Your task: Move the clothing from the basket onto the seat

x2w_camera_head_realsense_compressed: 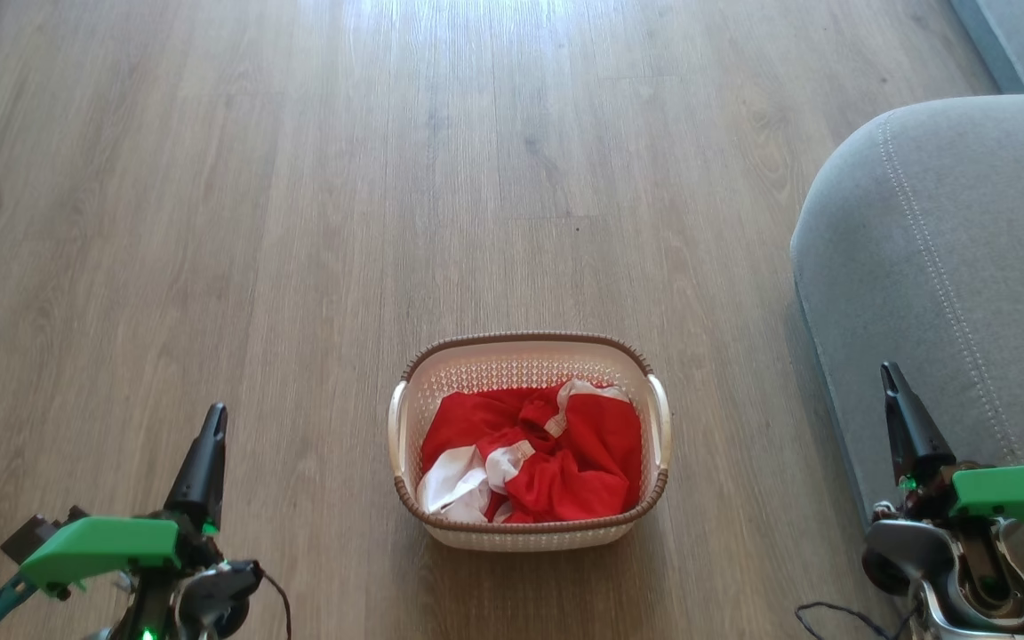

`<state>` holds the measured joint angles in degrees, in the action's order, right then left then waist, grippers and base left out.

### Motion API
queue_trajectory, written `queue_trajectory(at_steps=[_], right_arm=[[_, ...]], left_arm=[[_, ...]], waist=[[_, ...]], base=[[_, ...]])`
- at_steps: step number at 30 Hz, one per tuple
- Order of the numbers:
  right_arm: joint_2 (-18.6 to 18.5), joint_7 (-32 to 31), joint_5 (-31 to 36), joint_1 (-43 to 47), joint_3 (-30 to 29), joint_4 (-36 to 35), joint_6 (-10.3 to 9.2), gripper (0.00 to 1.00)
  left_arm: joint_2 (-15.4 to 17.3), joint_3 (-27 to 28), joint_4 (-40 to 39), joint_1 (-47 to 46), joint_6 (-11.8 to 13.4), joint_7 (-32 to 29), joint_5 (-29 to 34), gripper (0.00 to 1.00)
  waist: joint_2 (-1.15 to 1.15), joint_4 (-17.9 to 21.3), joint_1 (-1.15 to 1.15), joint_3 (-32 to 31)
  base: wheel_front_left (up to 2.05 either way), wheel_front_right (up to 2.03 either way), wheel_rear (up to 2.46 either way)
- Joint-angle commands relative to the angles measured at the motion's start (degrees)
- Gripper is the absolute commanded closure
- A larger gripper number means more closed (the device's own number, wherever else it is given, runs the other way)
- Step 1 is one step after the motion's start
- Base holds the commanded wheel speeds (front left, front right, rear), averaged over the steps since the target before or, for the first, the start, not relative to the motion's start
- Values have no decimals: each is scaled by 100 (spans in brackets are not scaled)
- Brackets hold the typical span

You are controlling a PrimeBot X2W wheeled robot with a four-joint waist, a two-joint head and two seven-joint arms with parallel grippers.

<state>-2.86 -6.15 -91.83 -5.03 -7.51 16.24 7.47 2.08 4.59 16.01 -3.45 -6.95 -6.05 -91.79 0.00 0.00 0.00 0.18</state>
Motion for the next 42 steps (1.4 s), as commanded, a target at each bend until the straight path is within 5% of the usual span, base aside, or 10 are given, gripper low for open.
queue_trajectory(at_steps=[1,41,42], right_arm=[[-1,-32,-36,-115,101,-222,2,100],[-1,-32,-36,-115,101,-222,2,100],[0,1,1,0,3,21,0,0]], left_arm=[[79,191,-198,-274,-54,-42,-40,100],[79,191,-198,-274,-54,-42,-40,100],[-3,-2,15,2,8,2,1,0]], waist=[[0,0,0,0],[0,0,0,0],[0,0,0,0]], base=[[0,0,0],[0,0,0],[0,0,0]])
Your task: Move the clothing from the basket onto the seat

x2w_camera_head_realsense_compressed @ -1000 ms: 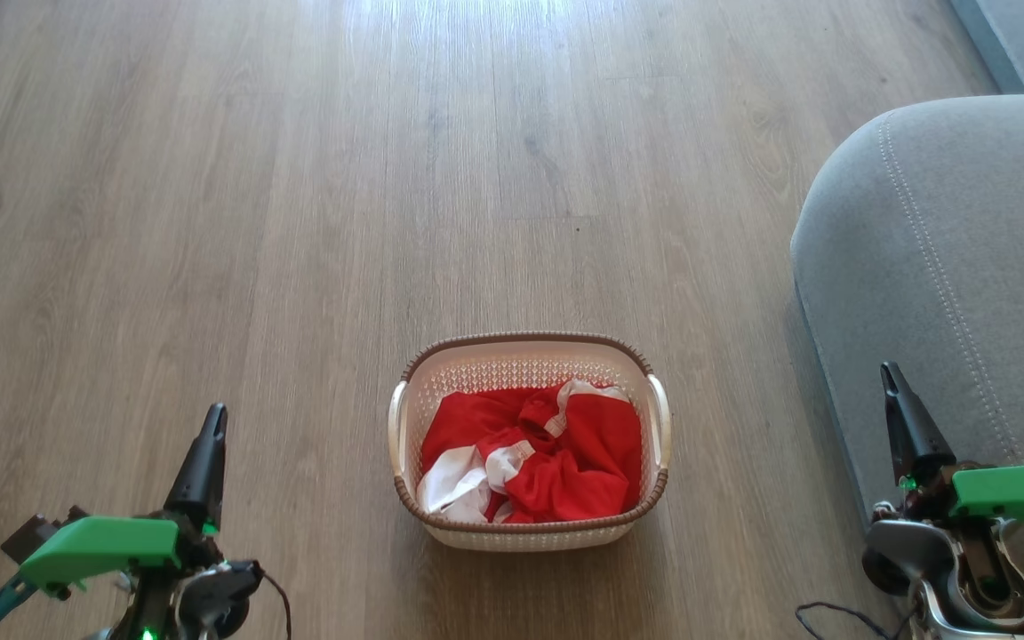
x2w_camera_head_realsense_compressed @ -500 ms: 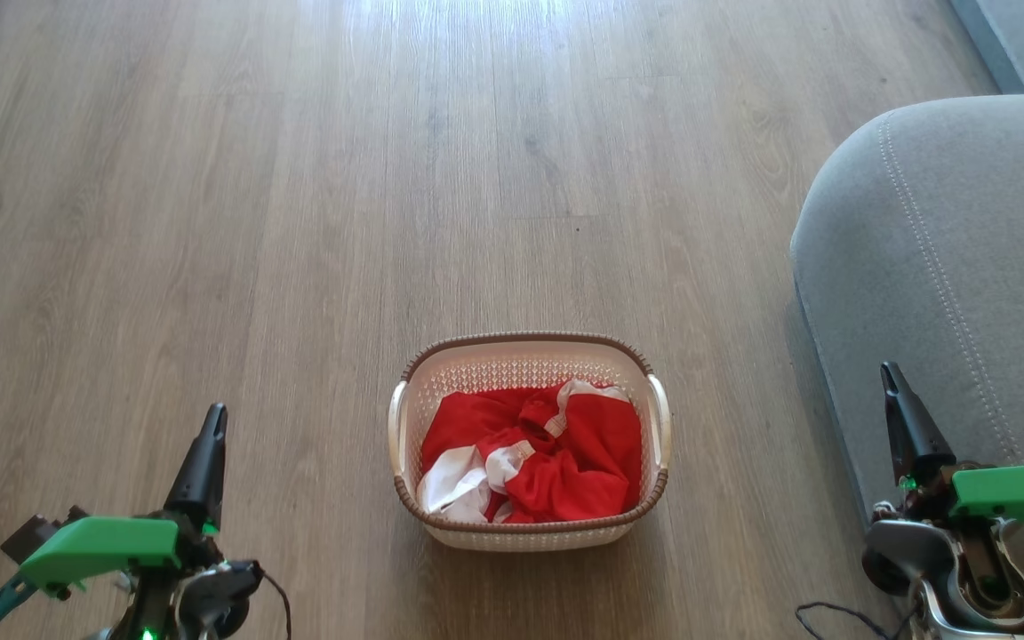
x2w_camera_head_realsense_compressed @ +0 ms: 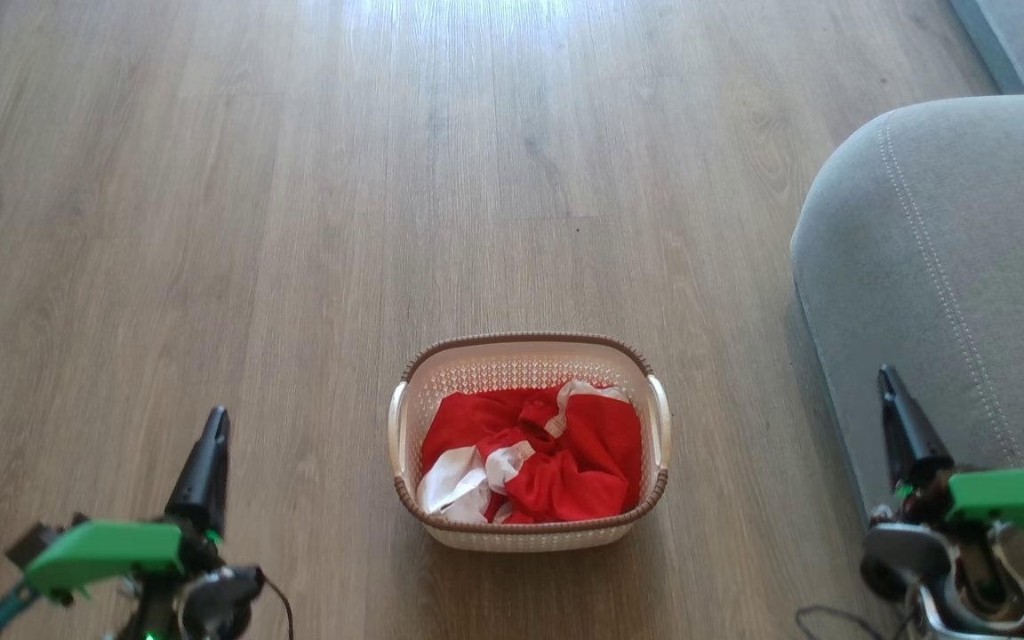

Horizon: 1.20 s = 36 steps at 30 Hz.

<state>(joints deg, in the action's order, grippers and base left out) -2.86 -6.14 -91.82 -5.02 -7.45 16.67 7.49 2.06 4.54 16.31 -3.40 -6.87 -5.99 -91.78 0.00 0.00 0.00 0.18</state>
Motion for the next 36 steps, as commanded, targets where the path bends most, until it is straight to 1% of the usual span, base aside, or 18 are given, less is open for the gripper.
queue_trajectory(at_steps=[1,5,14,23,31,35,36], right_arm=[[1,0,0,4,5,54,0,0],[24,5,6,142,37,373,0,0],[0,92,93,-21,144,391,0,0],[-104,292,327,-234,397,458,0,0],[-171,435,772,-432,536,528,0,0],[-185,503,1077,-514,564,562,0,0],[-193,537,1242,-555,573,573,0,0]], left_arm=[[-5,-3,48,15,1,1,0,0],[-30,-39,352,204,3,7,3,0],[-2,-97,396,36,-1,112,83,0],[87,-278,424,-158,-6,297,278,0],[135,-324,432,-310,-10,433,765,0],[145,-322,445,-381,-12,500,1086,0],[144,-303,445,-414,-13,534,1265,0]], waist=[[0,0,0,0],[0,0,0,4],[0,2,0,15],[0,4,0,27],[0,7,0,39],[0,9,0,46],[0,10,0,51]], base=[[0,0,0],[0,0,0],[0,0,0],[0,0,0],[0,0,0],[0,0,0],[0,0,0]])
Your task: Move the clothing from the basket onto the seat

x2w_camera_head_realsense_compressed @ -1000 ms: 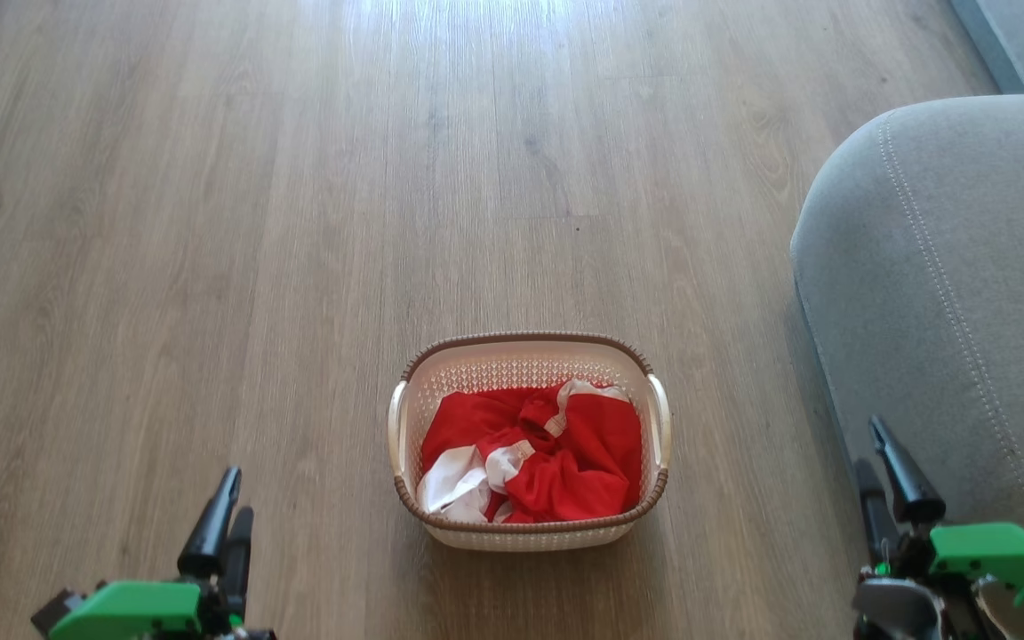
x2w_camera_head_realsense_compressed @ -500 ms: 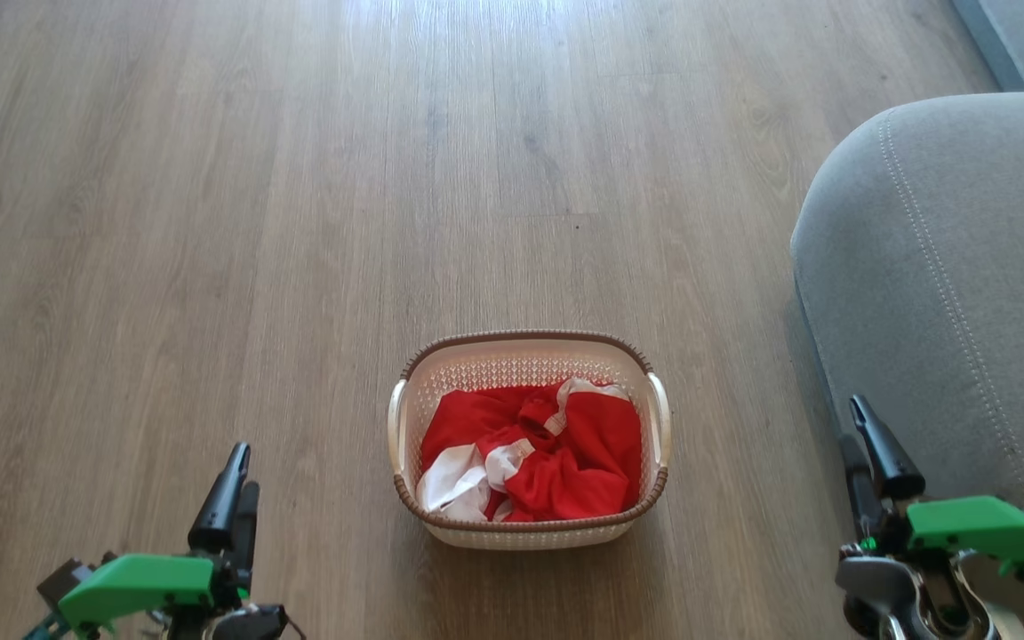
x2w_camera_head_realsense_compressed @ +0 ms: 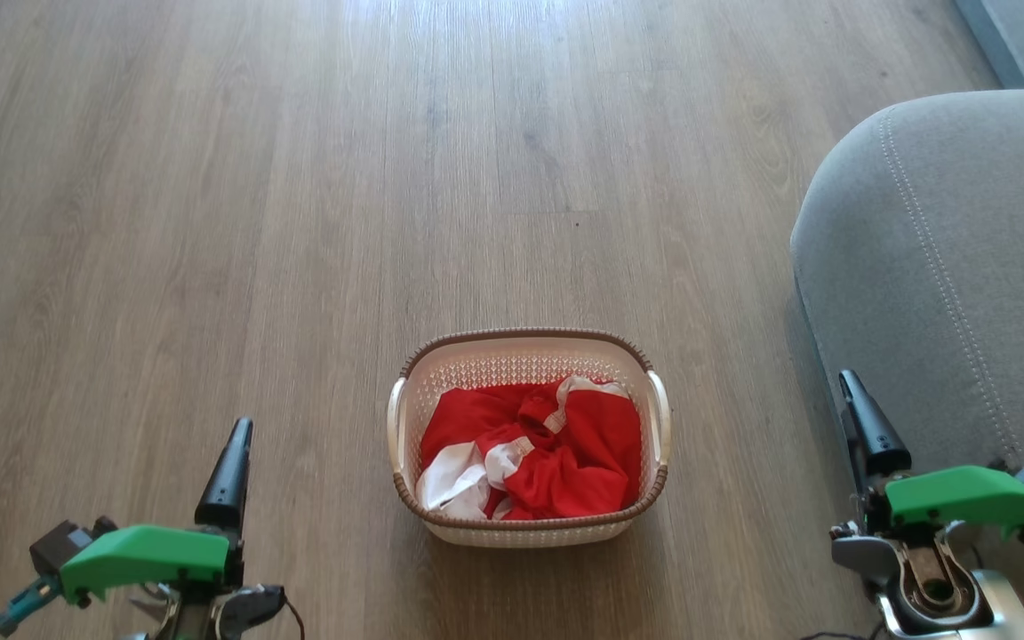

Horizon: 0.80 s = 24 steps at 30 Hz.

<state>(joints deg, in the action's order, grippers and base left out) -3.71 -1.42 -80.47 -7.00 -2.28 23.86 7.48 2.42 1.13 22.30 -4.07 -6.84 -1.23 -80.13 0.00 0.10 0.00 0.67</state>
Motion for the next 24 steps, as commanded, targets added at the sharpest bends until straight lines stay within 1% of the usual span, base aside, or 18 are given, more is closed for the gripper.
queue_trajectory(at_steps=[1,14,24], right_arm=[[-112,82,193,-378,62,-141,1,0],[-150,301,1380,-637,198,-67,1,0],[-160,454,2178,-813,243,14,1,0]], left_arm=[[106,51,-153,-363,-17,74,191,0],[127,50,-244,-566,-24,291,1414,0],[171,-10,-273,-698,-28,443,2209,0]], waist=[[0,1,0,3],[0,11,0,32],[0,16,0,39]], base=[[0,0,0],[0,0,0],[0,0,0]])
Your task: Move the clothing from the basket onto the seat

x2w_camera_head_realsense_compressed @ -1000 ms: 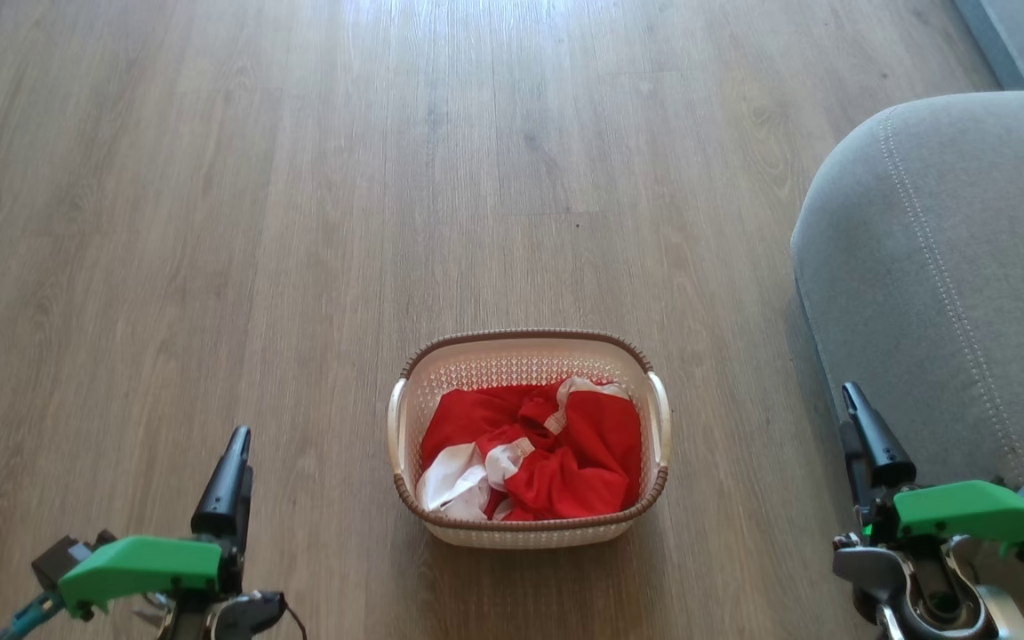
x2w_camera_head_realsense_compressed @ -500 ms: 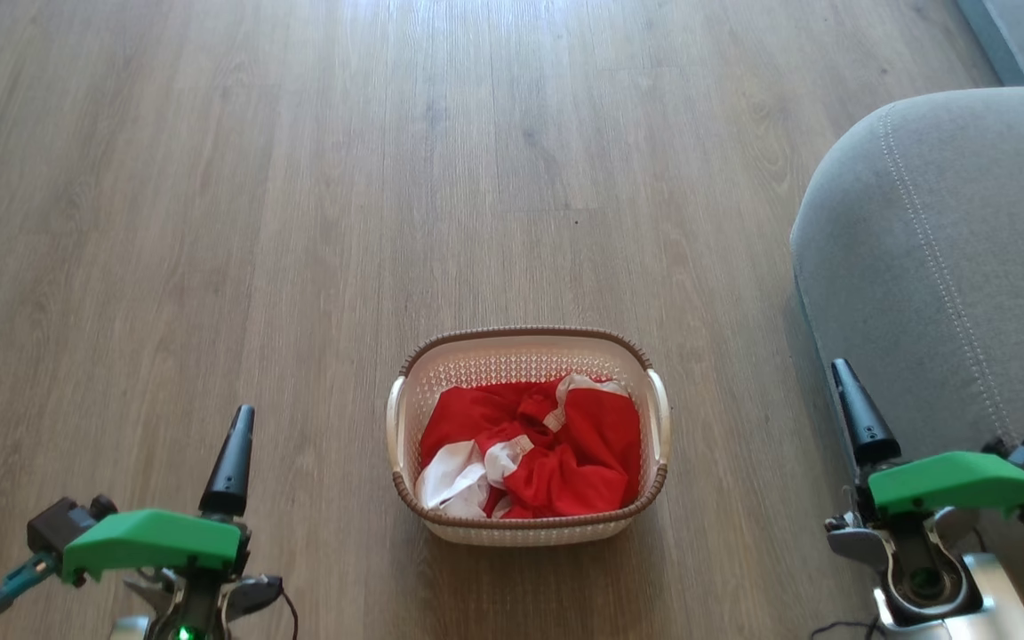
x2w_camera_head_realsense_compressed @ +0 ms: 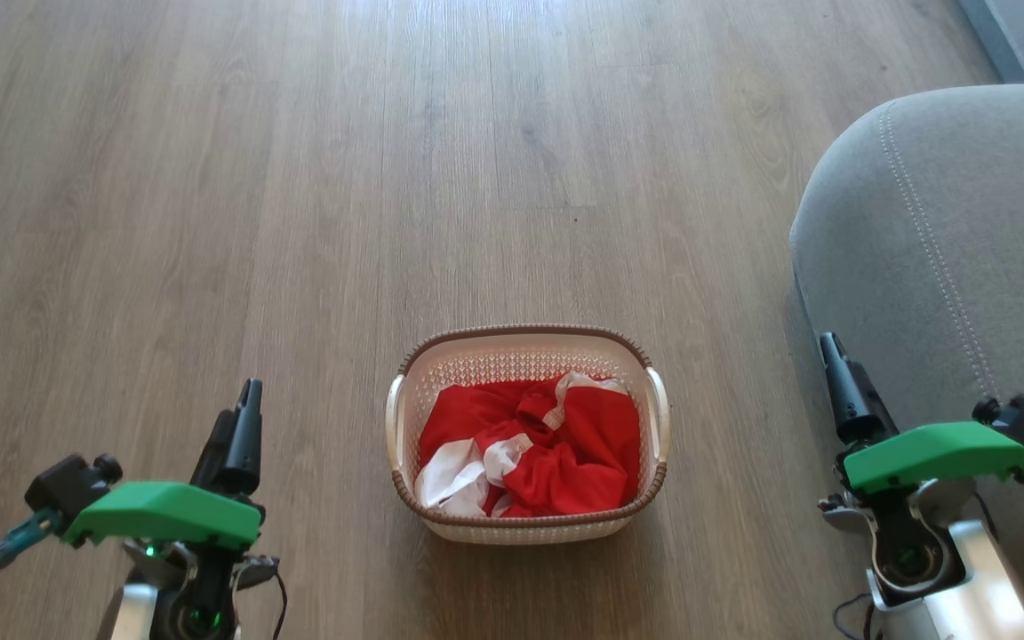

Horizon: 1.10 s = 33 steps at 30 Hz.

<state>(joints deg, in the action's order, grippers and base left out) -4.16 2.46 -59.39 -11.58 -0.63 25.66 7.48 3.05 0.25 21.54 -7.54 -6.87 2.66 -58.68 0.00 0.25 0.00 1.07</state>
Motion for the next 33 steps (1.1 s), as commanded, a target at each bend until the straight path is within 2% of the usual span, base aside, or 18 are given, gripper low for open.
queue_trajectory(at_steps=[1,16,33], right_arm=[[-117,83,159,-374,83,-151,1,0],[-130,336,1406,-667,66,159,1,0],[-119,624,2688,-1023,72,427,1,0]], left_arm=[[118,64,-191,-365,-26,70,160,0],[187,30,-165,-586,-33,322,1562,0],[237,-66,-147,-825,-42,608,2873,0]], waist=[[0,1,0,-1],[0,13,0,-8],[0,24,0,7]], base=[[0,0,0],[0,0,0],[0,0,0]])
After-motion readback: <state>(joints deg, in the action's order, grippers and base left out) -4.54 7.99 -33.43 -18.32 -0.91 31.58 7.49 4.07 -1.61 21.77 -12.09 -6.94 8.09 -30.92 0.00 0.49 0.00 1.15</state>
